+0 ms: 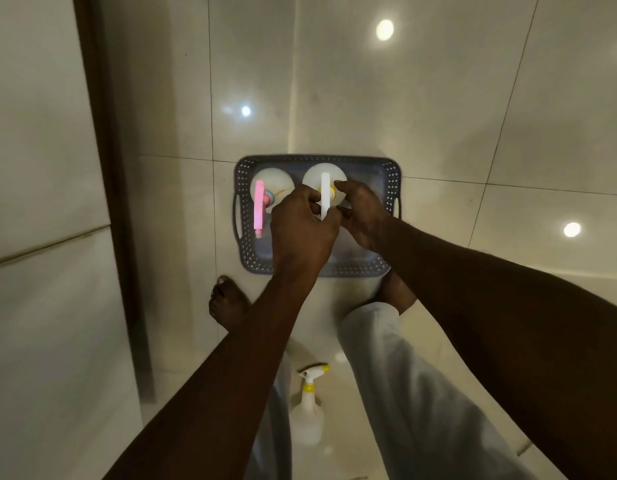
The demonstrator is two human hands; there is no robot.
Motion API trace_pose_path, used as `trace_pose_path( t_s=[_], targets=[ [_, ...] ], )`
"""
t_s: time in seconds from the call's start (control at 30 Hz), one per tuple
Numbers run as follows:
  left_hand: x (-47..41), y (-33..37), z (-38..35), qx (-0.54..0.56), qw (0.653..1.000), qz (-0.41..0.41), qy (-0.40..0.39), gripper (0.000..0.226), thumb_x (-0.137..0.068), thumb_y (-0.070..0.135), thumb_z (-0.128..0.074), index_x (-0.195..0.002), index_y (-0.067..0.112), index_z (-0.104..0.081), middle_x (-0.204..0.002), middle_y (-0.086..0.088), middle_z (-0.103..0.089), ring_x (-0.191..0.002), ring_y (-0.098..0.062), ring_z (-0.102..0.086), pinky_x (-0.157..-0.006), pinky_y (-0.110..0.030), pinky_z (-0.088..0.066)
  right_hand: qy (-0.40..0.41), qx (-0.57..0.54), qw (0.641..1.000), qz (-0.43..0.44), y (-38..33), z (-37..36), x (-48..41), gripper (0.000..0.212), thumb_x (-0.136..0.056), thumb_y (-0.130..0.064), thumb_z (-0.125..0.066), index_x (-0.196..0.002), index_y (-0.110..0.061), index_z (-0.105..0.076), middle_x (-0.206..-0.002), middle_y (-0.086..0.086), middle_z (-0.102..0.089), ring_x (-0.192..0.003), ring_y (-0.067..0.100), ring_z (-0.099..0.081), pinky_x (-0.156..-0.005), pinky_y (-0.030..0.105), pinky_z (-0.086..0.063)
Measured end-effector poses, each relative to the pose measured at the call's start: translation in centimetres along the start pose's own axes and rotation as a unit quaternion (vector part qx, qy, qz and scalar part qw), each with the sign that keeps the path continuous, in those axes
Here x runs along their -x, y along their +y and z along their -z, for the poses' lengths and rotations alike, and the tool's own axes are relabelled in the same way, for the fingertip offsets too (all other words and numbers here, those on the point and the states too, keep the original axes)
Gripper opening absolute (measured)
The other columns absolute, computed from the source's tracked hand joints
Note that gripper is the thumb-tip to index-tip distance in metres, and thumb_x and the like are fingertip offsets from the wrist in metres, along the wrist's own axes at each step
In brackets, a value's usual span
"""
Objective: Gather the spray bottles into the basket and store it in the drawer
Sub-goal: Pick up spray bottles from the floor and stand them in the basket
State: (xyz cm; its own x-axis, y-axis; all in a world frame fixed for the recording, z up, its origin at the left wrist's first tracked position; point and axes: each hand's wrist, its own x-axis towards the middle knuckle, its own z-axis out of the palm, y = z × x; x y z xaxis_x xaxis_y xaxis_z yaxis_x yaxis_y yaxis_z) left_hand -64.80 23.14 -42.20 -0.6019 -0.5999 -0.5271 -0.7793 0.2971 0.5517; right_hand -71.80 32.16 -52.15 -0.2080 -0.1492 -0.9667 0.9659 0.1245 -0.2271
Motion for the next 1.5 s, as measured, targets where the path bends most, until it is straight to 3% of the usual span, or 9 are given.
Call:
trace_pose_path(
  t_s=[0.33, 0.43, 0.57, 0.67, 0.87, 1.0, 1.07, 1.3, 1.5],
  targets=[
    [0.9, 1.4, 2.0, 0.012, 1.000, 0.022, 0.008, 0.032, -0.085, 0.026, -0.081, -0.110, 0.008, -0.075, -0.094, -0.004, -0.079, -0.078, -0.007, -0.068, -0.065, -0.006, -0.045, 0.017, 0.027, 0.999, -0.019, -1.0, 0.3, 3.9, 0.046, -0.103, -0.030, -0.062, -0.146, -0.012, -0.055, -0.150, 0.015, -0.056, -0.136, 0.035, -0.056, -0.115, 0.050, -0.050],
    [2.3, 2.4, 4.4, 0.040, 0.999, 0.016, 0.010, 0.026, -0.086, 0.025, -0.079, -0.104, 0.007, -0.074, -0.090, -0.003, -0.076, -0.081, -0.014, -0.071, -0.074, -0.027, -0.060, 0.034, 0.072, 0.997, 0.015, -1.9, 0.5, 7.3, 0.040, -0.104, -0.028, -0.062, -0.141, -0.015, -0.056, -0.149, 0.011, -0.056, -0.139, 0.031, -0.053, -0.115, 0.049, -0.048],
    [5.1, 3.6, 8.7, 0.059, 0.997, -0.006, 0.039, 0.021, -0.090, 0.027, -0.077, -0.101, 0.010, -0.073, -0.089, 0.000, -0.074, -0.082, -0.013, -0.070, -0.080, -0.033, -0.060, 0.047, 0.175, 0.979, 0.091, -3.1, 0.2, 12.4, 0.015, -0.106, -0.025, -0.060, -0.122, -0.025, -0.059, -0.136, 0.009, -0.061, -0.134, 0.031, -0.055, -0.114, 0.055, -0.048],
    [7.2, 4.0, 12.0, 0.068, 0.997, 0.012, 0.021, 0.027, -0.092, 0.031, -0.076, -0.112, 0.013, -0.073, -0.100, 0.001, -0.075, -0.093, -0.013, -0.071, -0.088, -0.037, -0.060, 0.072, 0.248, 0.956, 0.138, -3.9, -0.3, 16.1, 0.032, -0.106, -0.028, -0.061, -0.135, -0.017, -0.063, -0.138, 0.006, -0.063, -0.127, 0.026, -0.060, -0.106, 0.047, -0.055],
    [12.4, 2.9, 17.5, 0.041, 0.996, 0.051, 0.059, 0.024, -0.091, 0.041, -0.070, -0.112, 0.029, -0.074, -0.103, 0.014, -0.076, -0.091, 0.001, -0.069, -0.070, -0.004, -0.041, 0.072, 0.314, 0.915, 0.244, -4.0, -2.4, 23.6, 0.029, -0.103, -0.027, -0.065, -0.131, -0.027, -0.068, -0.124, -0.008, -0.070, -0.114, 0.014, -0.066, -0.108, 0.044, -0.054],
    [16.5, 0.7, 20.2, 0.110, 0.985, 0.101, 0.082, 0.025, -0.090, 0.040, -0.065, -0.106, 0.023, -0.076, -0.097, 0.007, -0.078, -0.093, -0.015, -0.074, -0.091, -0.042, -0.059, 0.030, 0.352, 0.891, 0.285, -3.0, -3.8, 27.8, 0.030, -0.102, -0.024, -0.068, -0.131, -0.021, -0.070, -0.128, -0.001, -0.072, -0.121, 0.019, -0.066, -0.108, 0.043, -0.052],
    [19.1, -0.3, 21.2, 0.135, 0.973, 0.135, 0.127, 0.023, -0.090, 0.038, -0.066, -0.103, 0.021, -0.076, -0.096, 0.006, -0.078, -0.092, -0.016, -0.074, -0.095, -0.046, -0.058, -0.015, 0.384, 0.873, 0.299, -2.1, -4.3, 29.6, 0.029, -0.102, -0.019, -0.067, -0.131, -0.019, -0.071, -0.129, 0.000, -0.072, -0.126, 0.020, -0.065, -0.110, 0.045, -0.051],
    [28.8, -3.5, 22.1, 0.197, 0.919, 0.221, 0.261, 0.007, -0.096, 0.025, -0.070, -0.100, 0.023, -0.076, -0.094, 0.015, -0.076, -0.090, 0.004, -0.069, -0.077, -0.015, -0.056, -0.165, 0.524, 0.778, 0.304, 0.7, -4.9, 33.7, 0.029, -0.102, -0.022, -0.067, -0.125, -0.039, -0.070, -0.130, -0.012, -0.070, -0.124, 0.002, -0.063, -0.102, 0.026, -0.049],
    [37.2, -7.6, 18.4, 0.259, 0.857, 0.313, 0.317, 0.007, -0.096, 0.025, -0.069, -0.099, 0.024, -0.075, -0.093, 0.017, -0.075, -0.090, 0.004, -0.068, -0.068, -0.003, -0.044, -0.228, 0.619, 0.692, 0.291, 5.5, -4.3, 35.0, 0.029, -0.102, -0.017, -0.065, -0.128, -0.030, -0.071, -0.127, -0.011, -0.070, -0.119, -0.002, -0.062, -0.091, 0.009, -0.047]
  ],
)
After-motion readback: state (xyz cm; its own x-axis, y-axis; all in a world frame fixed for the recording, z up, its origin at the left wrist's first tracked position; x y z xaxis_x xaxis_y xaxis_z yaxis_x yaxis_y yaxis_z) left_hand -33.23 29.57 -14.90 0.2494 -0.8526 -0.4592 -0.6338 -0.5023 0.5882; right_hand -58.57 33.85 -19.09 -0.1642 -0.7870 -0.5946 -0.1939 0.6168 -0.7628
